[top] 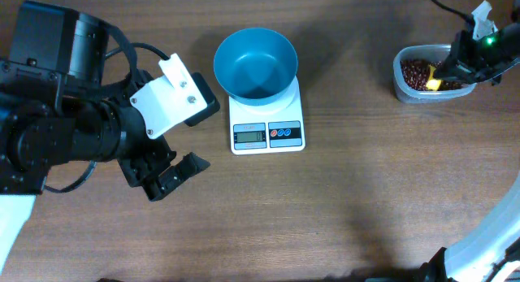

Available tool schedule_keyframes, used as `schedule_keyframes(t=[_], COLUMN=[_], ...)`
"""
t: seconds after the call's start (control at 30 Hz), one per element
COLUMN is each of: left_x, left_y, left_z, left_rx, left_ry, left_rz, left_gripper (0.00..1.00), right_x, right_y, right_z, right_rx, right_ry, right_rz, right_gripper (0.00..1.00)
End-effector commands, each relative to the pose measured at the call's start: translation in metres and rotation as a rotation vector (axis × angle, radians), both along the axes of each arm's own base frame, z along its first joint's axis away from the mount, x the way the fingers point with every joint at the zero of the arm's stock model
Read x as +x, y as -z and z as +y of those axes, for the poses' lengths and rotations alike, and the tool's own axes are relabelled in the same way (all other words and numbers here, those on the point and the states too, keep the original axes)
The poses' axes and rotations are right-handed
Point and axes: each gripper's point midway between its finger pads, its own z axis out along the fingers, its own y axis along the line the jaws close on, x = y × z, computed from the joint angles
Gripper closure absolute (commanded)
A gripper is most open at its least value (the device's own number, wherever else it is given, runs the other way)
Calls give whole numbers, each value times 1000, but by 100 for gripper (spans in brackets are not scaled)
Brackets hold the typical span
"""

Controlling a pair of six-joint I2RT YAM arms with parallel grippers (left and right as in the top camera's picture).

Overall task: Scoop item into bowl and weigh 50g on scale
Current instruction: 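Drag the scoop through the beans with the right gripper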

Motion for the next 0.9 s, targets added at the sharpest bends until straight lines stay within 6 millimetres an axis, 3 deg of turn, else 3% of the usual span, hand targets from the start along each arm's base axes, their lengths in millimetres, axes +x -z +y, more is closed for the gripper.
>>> schedule_keyframes(t=[0.0, 0.1, 0.3, 0.87], left_x=[-1, -1, -1, -1], left_y=[0, 0, 0, 0], left_z=[-1, -1, -1, -1], left_rx=[-7, -7, -7, -7], left_ry=[12, 12, 12, 12], left_rz=[1, 1, 1, 1], left_gripper=[1, 1, 1, 1], right_x=[-11, -22, -23, -15], right_y=[22, 22, 12, -22], right_z=[16, 13, -19, -37], right_rx=[93, 113, 212, 426], right_ry=[1, 23, 136, 149], right_rz=[71, 114, 49, -188], right_gripper=[96, 96, 96, 96])
